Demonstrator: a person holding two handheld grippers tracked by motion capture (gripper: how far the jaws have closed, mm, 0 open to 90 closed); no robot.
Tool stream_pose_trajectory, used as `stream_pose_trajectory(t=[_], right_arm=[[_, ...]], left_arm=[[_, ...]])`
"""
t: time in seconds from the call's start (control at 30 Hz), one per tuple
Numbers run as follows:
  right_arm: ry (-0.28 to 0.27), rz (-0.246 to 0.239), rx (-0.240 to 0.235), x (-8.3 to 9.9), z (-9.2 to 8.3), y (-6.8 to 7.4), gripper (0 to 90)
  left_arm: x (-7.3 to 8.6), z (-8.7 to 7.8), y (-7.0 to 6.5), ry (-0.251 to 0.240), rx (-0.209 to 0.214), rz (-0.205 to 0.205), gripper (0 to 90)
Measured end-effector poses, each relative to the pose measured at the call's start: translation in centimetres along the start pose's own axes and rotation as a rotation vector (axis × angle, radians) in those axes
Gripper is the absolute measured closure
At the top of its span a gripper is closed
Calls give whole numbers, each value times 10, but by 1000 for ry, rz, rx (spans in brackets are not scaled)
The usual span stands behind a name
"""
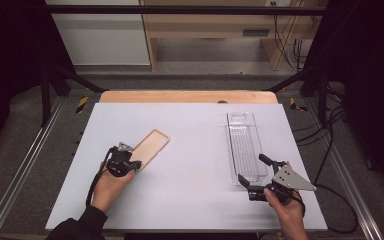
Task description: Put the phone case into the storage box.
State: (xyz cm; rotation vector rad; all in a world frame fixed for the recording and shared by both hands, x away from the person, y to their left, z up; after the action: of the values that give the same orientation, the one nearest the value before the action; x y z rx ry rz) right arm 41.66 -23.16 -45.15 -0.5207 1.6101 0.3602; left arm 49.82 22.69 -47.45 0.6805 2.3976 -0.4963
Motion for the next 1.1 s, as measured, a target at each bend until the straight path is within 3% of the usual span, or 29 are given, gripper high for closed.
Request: stream_pose_trajectory(t=[0.23, 0.43, 0.57, 1.1], right_arm=[[-2, 1, 5, 0, 0, -1, 41], [3, -7, 9, 0, 1, 0, 41], [6, -13, 15, 0, 2, 0, 41], [1, -10, 22, 0, 1, -1, 41]], left_arm=[[26, -21, -10, 32, 56, 19, 900], [47, -37, -19, 66, 84, 60, 900], [57, -47, -20, 78, 100, 67, 900], [74, -61, -25, 97, 108, 80, 900]])
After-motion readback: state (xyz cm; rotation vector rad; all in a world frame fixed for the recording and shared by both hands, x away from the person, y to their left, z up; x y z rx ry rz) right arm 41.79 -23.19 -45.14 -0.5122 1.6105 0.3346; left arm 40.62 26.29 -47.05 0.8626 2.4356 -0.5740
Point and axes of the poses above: each handheld gripper's, and its own axes: z roughly forward along the jaws, x roughly out of its underside, y roughly to its left, the point moved 1 cm from there along z, roughly forward along the jaws, and after that the axes turned 8 degrees about x, right-handed, at the moved point
